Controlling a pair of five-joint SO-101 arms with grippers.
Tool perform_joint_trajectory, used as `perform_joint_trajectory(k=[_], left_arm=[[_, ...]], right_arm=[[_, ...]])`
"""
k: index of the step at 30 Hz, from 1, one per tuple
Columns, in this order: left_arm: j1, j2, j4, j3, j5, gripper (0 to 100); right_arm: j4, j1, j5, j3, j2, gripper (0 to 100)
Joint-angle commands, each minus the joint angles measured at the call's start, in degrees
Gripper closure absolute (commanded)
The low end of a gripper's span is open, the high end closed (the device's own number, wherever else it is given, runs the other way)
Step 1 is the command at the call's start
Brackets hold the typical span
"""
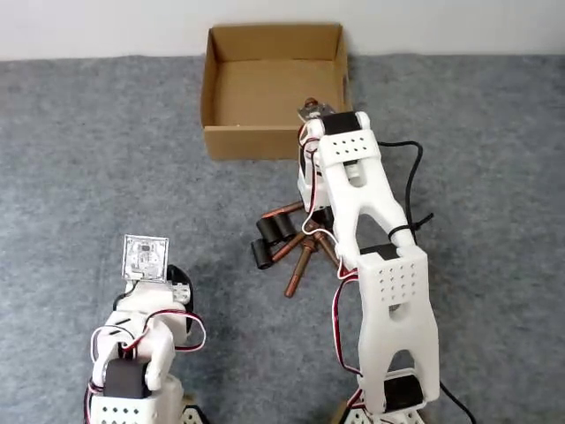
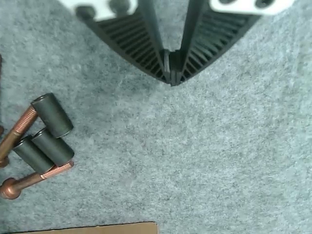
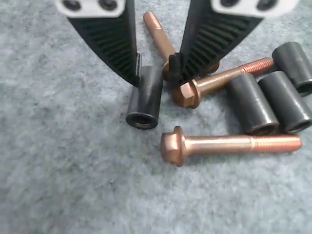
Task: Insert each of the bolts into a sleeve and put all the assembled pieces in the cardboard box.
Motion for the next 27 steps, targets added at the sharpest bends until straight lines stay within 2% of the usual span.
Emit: perform_joint_trajectory(k=[1, 7, 12, 27], left_arm=[[-0.4, -0.2, -1.4, -0.2, -0.4, 100], [-0.4, -0.2, -1.4, -0.2, -0.4, 100], [-0.4, -0.2, -1.4, -0.2, -0.4, 100], [-0.4, -0.2, -1.4, -0.2, -0.4, 100]], right_arm=[[-0.5, 0.5, 1.1, -0.4, -1.3, 90.3], [-0.3, 0.5, 1.1, -0.4, -1.3, 89.4], [0.9, 0.4, 1.1, -0.4, -1.3, 79.4], [-4.4, 1.0, 1.1, -0.4, 1.5, 85.5]])
